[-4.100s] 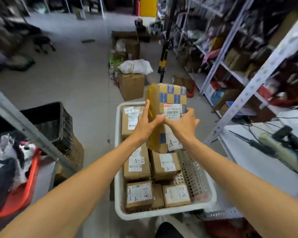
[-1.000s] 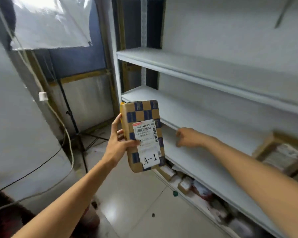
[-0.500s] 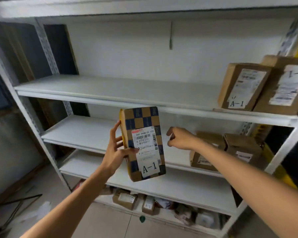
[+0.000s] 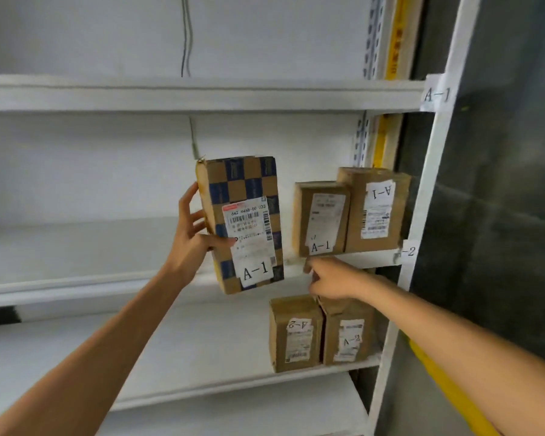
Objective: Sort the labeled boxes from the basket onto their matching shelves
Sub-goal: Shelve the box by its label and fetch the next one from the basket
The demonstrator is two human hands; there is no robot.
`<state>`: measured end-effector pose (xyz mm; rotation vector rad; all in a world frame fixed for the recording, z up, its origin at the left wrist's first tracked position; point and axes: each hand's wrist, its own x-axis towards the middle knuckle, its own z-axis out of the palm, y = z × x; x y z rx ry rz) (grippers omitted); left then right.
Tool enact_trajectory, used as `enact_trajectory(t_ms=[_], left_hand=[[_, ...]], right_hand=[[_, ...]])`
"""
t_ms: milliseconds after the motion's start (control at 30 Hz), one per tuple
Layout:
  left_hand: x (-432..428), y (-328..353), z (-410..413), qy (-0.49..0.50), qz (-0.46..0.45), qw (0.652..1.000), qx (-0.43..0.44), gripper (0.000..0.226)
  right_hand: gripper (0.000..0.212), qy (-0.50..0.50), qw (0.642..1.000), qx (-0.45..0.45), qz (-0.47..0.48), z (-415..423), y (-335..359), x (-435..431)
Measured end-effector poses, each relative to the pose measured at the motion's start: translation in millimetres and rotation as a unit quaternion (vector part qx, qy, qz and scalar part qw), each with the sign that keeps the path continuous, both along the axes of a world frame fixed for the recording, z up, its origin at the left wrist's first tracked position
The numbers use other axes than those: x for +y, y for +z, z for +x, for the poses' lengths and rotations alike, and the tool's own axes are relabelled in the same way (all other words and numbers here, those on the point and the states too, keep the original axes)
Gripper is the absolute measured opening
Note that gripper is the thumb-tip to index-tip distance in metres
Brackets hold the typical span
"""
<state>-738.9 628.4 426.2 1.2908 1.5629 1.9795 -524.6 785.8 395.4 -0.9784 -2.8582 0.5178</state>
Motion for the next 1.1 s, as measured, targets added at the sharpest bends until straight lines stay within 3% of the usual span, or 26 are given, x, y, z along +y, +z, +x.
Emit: enact_trajectory(t_ms=[333, 633, 867, 967, 1033, 1100], left_hand=[[85, -1, -28, -0.041, -0.036, 0.999, -0.007, 0.112], [120, -6, -49, -0.077, -0.07, 0.995, 0.0, 0.093], [135, -5, -50, -0.123, -0.109, 0.985, 0.055, 0.106], [130, -8, -58, -0.095, -0.159, 0.981, 0.053, 0.111], [121, -14, -66, -0.042, -0.193, 0.976, 0.094, 0.1], [103, -19, -77, -0.006, -0.229, 0.955, 0.187, 0.072]], right_hand=[[0.045, -0.021, 0.995, -0.066, 0.071, 3, 3, 21], [0.058, -0.028, 0.993, -0.085, 0.074, -9, -16, 26], [0.05, -0.006, 0.991, -0.094, 0.092, -38, -22, 22], [0.048, 0.016, 0.991, -0.094, 0.092, -54, -23, 16], [0.038, 0.029, 0.991, -0.09, 0.09, -69, -22, 13], [0.03, 0.042, 0.991, -0.091, 0.085, -89, -22, 9]])
